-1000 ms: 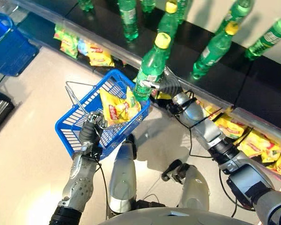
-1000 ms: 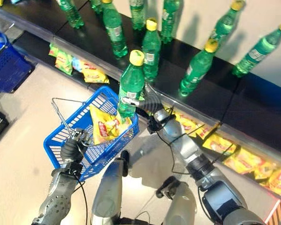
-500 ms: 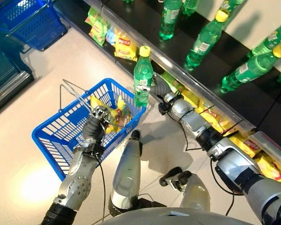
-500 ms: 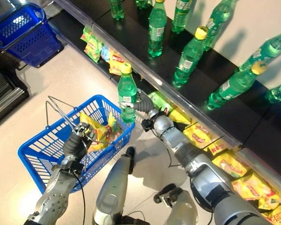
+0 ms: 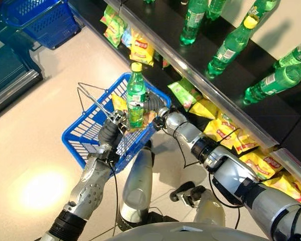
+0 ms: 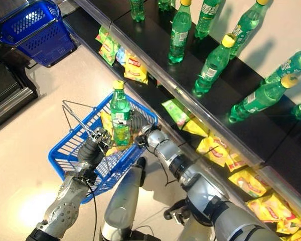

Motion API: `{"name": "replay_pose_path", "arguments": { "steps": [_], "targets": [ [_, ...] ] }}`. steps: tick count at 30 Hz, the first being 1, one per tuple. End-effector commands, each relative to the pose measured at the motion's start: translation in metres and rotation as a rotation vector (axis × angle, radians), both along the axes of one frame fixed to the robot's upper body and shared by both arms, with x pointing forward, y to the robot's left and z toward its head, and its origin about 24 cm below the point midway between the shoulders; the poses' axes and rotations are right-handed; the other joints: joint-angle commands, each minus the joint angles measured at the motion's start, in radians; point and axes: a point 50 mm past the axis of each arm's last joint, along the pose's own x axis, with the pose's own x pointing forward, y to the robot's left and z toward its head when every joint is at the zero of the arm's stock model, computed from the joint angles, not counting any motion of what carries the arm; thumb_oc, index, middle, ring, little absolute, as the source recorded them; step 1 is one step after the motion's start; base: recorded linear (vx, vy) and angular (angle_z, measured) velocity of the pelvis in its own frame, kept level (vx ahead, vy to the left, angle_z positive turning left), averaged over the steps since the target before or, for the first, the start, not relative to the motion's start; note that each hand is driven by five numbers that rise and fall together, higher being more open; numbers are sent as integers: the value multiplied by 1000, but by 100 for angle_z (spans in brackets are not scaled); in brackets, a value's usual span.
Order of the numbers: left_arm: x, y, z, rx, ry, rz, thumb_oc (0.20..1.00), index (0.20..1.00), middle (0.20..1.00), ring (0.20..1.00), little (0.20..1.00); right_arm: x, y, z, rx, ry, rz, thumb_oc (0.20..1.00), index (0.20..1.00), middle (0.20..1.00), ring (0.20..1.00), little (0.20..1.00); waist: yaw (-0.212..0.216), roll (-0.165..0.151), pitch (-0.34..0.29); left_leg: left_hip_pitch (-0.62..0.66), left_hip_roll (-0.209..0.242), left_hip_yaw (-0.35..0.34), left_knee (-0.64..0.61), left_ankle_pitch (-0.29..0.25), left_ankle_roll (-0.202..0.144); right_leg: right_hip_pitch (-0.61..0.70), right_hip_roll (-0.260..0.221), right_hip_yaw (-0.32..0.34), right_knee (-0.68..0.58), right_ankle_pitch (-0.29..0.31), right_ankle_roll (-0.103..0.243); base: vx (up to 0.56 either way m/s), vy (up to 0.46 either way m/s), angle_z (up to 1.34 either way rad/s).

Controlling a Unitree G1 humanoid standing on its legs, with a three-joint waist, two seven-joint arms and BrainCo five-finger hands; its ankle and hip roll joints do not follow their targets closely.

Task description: Pick up the snacks into the basket

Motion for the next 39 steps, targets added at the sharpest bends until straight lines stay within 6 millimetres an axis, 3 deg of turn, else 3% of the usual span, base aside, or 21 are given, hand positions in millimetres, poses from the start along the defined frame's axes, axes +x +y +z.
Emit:
{"name": "replay_pose_path", "arguments": {
  "steps": [1, 5, 10, 16, 20, 26, 39],
  "targets": [
    [-4, -23, 59, -65, -321, -123, 200, 200, 200, 200, 200, -7, 43, 77, 216, -208, 148, 200, 200, 200, 200, 200, 1, 35, -56, 23, 17, 12, 15, -39, 11, -30, 19, 29, -47, 162, 54, 0, 0, 0],
    [-3, -25, 59, -68, -321, -133, 200, 200, 200, 200, 200, -9, 49, 75, 189, -208, 166, 200, 200, 200, 200, 200, 0, 33, -55, 23, 18, 12, 15, -39, 12, -31, 18, 31, -45, 163, 54, 0, 0, 0],
    [-8, -37, 70, -86, -367, -226, 200, 200, 200, 200, 200, -1, 57, 54, -158, -269, 182, 200, 200, 200, 200, 200, 10, 34, -54, 12, 10, 3, 14, -36, 13, -38, 16, 27, -46, 166, 57, 0, 0, 0],
    [-12, -56, 82, -125, -411, -356, 200, 200, 200, 200, 200, 13, 46, 33, -331, -207, 102, 200, 200, 200, 200, 200, 23, 43, -51, 0, 1, -12, 14, -31, 16, -37, 18, 14, -45, 170, 60, -13, -12, 9],
    [-12, -72, 90, -157, -431, -440, 200, 200, 200, 200, 200, 19, 32, 13, -367, -104, 38, 200, 200, 200, 200, 200, 35, 54, -50, -7, -5, -22, 14, -28, 18, -37, 19, 7, -44, 169, 62, -5, -11, 4],
    [-11, -90, 97, -193, -442, -514, 200, 200, 200, 200, 200, 20, 8, -19, -273, 105, -76, 200, 200, 200, 200, 200, 44, 72, -48, -14, -16, -35, 14, -27, 23, -35, 15, -9, -42, 170, 66, -1, -1, 13],
    [-12, -106, 103, -223, -448, -562, 200, 200, 200, 200, 200, 9, -7, -53, -255, 241, -109, 200, 200, 200, 200, 200, 50, 88, -41, -26, -26, -42, 13, -23, 24, -42, 8, -15, -40, 169, 69, -2, 6, 4]
  ]
}}
